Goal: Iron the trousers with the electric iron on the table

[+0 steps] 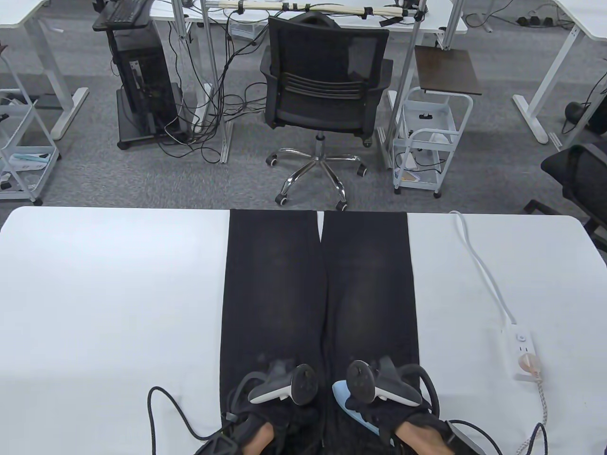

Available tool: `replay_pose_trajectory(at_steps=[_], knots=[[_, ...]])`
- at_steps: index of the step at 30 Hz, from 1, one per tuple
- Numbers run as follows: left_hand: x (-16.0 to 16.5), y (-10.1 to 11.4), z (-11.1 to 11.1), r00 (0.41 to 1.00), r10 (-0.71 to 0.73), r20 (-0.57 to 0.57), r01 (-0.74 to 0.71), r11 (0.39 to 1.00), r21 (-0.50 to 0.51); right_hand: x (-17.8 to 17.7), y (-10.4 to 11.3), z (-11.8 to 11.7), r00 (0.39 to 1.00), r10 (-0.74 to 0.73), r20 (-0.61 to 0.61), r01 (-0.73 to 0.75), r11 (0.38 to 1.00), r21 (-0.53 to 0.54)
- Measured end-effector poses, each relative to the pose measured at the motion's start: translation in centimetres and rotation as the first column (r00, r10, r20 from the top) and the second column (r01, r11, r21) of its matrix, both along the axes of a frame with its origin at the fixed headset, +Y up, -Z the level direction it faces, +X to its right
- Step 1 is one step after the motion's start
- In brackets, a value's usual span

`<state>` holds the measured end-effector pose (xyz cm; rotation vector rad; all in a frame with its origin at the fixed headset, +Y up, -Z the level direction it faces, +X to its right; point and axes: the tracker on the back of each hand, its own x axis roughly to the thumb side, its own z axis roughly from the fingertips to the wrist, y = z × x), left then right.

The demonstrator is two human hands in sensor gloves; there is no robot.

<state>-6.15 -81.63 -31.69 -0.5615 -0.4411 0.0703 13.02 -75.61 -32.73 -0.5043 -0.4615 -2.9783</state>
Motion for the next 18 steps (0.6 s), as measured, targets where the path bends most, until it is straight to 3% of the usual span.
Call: replay_pose_trajectory(at_steps=[10,13,18], knots=[[0.2,0.0,0.0,1.000,-0.004,0.014,0.004,1.000,0.002,0.7,0.0,-11.9,0.985,-0.038,0.168,0.042,0.999,-0.024],[0.3,0.0,0.0,1.000,-0.004,0.017,0.004,1.000,0.001,1.1,0.1,-15.9,0.965,-0.026,0.261,0.016,0.999,0.041],[0.3,-0.1,0.0,1.000,0.001,0.016,-0.001,1.000,0.002,2.0,-0.1,-20.9,0.906,-0.047,0.421,0.037,0.999,0.032]])
